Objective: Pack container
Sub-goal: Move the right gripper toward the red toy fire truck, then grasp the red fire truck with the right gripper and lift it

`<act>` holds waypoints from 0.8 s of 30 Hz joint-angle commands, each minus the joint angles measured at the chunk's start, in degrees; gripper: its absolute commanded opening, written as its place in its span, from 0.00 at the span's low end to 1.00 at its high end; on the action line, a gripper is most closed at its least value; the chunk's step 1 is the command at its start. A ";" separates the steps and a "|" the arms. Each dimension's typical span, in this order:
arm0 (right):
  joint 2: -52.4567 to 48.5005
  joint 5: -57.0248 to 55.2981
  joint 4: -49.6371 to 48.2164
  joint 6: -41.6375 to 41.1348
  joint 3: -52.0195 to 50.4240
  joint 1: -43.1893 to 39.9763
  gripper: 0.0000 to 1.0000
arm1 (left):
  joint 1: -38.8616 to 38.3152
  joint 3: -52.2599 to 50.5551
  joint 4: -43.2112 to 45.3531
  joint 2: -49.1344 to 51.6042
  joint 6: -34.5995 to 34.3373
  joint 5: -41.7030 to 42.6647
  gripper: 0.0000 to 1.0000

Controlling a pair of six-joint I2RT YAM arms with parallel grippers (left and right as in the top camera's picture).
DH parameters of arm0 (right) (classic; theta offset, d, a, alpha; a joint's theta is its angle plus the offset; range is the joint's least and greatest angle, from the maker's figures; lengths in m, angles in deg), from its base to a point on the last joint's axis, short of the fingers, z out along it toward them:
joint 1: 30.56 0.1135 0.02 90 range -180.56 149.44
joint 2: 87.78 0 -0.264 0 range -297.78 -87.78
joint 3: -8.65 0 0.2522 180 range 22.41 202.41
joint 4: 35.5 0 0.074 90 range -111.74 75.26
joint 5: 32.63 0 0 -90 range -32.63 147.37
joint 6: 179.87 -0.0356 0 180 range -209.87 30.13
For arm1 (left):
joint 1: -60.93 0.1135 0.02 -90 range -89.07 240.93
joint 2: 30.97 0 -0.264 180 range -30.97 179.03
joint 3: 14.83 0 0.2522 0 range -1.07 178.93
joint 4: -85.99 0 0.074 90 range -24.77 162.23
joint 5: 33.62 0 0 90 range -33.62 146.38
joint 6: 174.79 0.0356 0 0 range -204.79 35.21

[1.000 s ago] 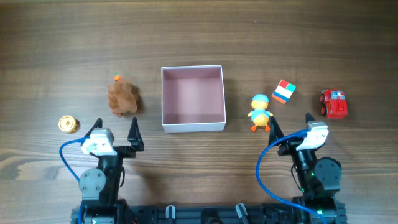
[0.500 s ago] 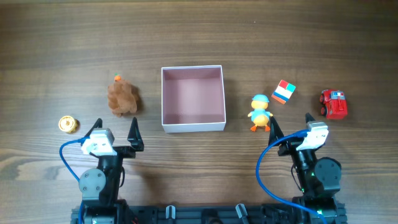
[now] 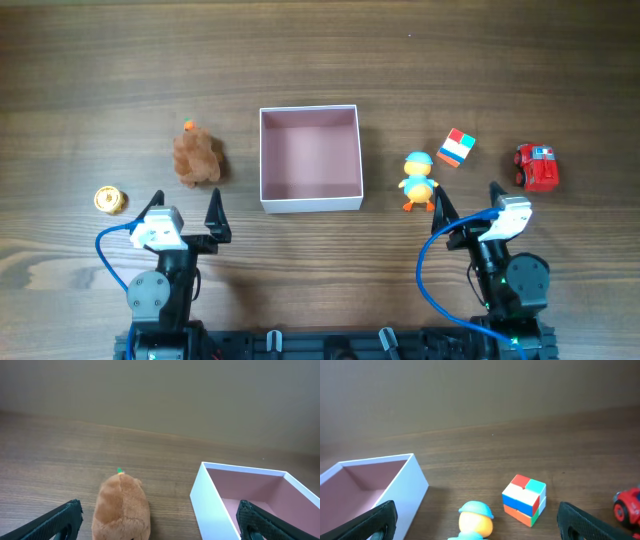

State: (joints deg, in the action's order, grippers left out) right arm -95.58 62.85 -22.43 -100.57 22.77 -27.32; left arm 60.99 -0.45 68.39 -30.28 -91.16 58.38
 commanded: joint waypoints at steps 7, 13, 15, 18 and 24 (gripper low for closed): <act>-19.52 1.68 14.69 0.90 27.52 -4.83 1.00 | -0.26 3.13 -1.75 1.79 -7.80 -3.37 1.00; -48.81 2.62 40.33 2.71 62.36 -14.27 1.00 | -0.26 20.11 -11.63 16.48 -7.58 -3.39 1.00; -55.06 3.76 47.82 5.07 69.79 -17.22 1.00 | -0.26 25.57 -14.73 22.29 -7.61 -3.37 1.00; -67.30 3.89 61.77 6.69 81.35 -25.40 1.00 | -0.26 38.58 -24.68 35.69 -7.63 -2.73 1.00; -82.58 1.64 65.09 11.37 84.00 -31.45 1.00 | -0.26 48.48 -36.04 48.50 -7.61 1.22 1.00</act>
State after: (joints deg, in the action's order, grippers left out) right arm -173.69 66.12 43.56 -92.81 105.41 -58.31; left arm 60.99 46.43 33.84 16.23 -98.07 56.08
